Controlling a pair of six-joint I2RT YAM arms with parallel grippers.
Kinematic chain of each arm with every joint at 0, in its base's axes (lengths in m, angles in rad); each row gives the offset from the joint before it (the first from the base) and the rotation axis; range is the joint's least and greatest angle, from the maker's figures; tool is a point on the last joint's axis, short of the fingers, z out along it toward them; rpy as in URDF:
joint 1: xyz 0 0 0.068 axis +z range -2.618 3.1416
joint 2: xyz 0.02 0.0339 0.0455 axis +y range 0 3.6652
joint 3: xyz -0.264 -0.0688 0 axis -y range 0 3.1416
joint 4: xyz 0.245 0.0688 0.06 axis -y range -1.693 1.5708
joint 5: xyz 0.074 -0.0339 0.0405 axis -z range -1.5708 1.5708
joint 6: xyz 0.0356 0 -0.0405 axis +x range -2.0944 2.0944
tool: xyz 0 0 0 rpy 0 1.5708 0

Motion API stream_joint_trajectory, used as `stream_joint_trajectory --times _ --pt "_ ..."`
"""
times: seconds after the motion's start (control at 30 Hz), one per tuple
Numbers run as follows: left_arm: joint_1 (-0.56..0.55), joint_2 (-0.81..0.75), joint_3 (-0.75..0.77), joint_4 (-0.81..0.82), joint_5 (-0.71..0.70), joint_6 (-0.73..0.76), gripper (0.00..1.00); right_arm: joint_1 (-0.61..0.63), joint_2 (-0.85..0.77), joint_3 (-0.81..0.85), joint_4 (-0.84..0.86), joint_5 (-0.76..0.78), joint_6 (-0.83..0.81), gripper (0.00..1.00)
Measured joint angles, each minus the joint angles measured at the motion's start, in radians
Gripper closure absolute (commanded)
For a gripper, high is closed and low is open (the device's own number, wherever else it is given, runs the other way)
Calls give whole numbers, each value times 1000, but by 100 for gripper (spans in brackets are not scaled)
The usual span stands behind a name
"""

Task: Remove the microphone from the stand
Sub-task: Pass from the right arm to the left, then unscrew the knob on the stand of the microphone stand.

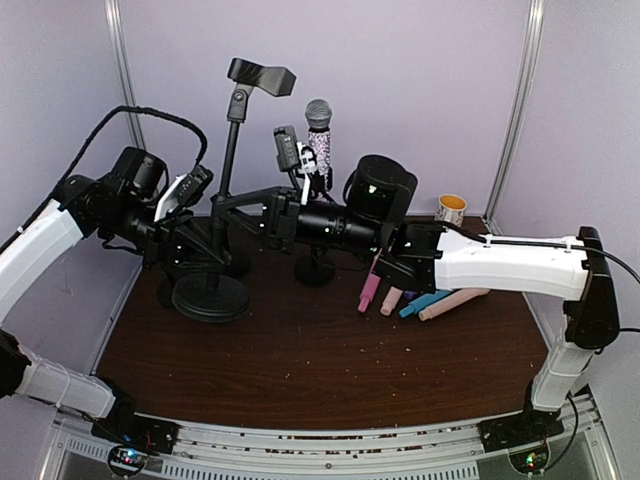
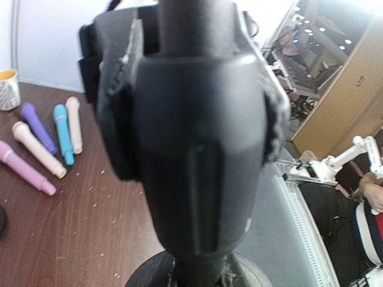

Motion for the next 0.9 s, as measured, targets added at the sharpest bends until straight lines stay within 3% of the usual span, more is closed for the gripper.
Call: stream_joint_trajectory --times 0.2,0.3,0.37,0.5,0.63,0.9 --pt "-19 -5 9 -23 75 -11 100 -27 25 0 118 -163 85 97" --pt "-23 -5 10 -39 89 -11 100 -34 31 0 140 -204 109 81" --pt "-24 -5 14 -46 93 -11 100 -36 32 -1 149 -217 114 63" --pt "-12 -4 29 -41 79 -1 100 -34 4 -43 153 -210 99 47" --pt "2 -3 63 -37 30 8 100 -17 -92 -129 72 -57 22 37" --pt "3 2 88 -36 -120 41 100 54 -175 -109 -129 305 -138 42"
